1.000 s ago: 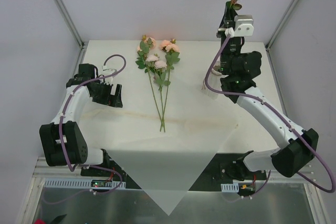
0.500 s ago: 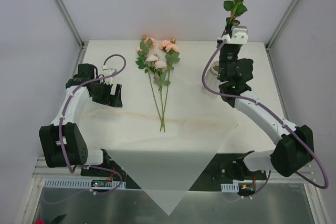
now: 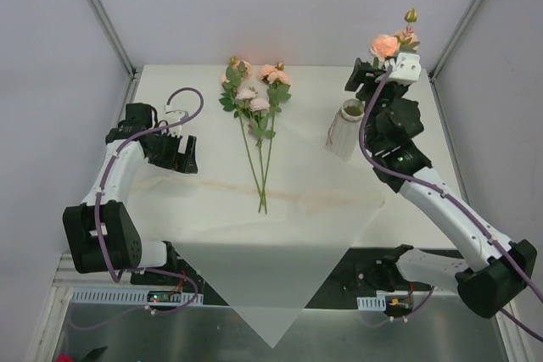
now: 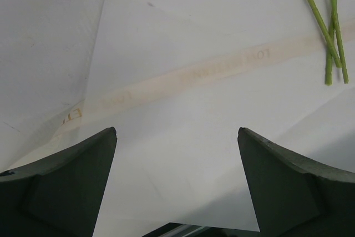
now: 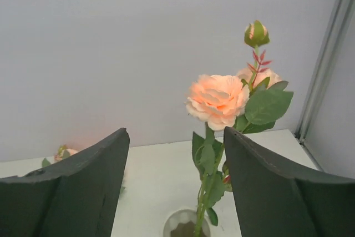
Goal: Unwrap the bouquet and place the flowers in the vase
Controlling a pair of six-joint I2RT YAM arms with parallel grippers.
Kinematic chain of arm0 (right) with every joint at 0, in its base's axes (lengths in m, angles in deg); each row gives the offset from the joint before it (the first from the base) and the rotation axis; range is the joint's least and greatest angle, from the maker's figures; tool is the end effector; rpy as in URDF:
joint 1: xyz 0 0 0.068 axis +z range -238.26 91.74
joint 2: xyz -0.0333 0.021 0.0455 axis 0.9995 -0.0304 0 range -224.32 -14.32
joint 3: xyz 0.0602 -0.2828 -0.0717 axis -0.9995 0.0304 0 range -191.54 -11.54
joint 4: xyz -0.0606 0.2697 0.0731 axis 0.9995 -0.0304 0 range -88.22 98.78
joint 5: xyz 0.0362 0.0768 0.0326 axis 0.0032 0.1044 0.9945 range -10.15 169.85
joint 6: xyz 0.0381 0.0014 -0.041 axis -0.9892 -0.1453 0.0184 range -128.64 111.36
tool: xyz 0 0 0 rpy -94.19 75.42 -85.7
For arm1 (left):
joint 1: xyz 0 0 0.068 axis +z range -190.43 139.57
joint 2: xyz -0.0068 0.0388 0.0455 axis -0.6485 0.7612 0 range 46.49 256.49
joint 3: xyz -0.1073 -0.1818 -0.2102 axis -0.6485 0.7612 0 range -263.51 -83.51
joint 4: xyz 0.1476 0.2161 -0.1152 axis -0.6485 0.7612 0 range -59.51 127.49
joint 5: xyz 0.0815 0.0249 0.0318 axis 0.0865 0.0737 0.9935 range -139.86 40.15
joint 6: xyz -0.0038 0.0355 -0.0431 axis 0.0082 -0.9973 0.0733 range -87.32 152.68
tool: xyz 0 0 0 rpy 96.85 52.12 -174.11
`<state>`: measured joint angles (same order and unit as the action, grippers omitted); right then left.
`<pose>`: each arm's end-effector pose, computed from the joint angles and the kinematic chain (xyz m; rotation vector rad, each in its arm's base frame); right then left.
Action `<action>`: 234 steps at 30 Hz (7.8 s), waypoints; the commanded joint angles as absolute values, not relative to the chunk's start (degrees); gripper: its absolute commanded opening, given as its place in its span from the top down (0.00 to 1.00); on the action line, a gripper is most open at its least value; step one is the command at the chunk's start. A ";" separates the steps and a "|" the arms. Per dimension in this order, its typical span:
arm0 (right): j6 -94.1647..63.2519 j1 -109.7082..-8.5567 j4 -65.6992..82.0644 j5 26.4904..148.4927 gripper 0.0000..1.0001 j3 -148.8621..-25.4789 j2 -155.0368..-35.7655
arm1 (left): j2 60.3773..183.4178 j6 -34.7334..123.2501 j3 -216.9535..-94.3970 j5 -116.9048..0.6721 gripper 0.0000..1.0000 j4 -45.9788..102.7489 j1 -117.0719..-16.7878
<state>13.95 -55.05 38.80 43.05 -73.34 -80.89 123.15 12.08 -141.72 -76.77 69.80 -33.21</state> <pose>0.2424 0.1311 0.4616 -0.0045 1.2245 -0.2009 0.2869 0.0187 0.2750 0.4557 2.4240 -0.4004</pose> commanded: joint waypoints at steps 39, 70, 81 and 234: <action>-8.47 -46.77 -5.46 64.03 0.38 -113.40 -140.97 | 121.90 9.92 -140.11 -75.52 0.09 67.67 -32.78; -13.30 -46.86 -6.00 60.78 0.90 -109.19 -132.99 | 120.23 8.86 -140.37 -73.76 0.08 67.84 -32.78; -6.21 -45.20 8.74 56.48 0.99 -98.03 -117.78 | 119.35 8.77 -140.46 -73.41 0.08 68.28 -32.78; 5.67 -43.35 23.44 74.31 0.99 -94.08 -102.16 | 122.16 18.09 -145.82 -75.52 0.05 69.95 -30.67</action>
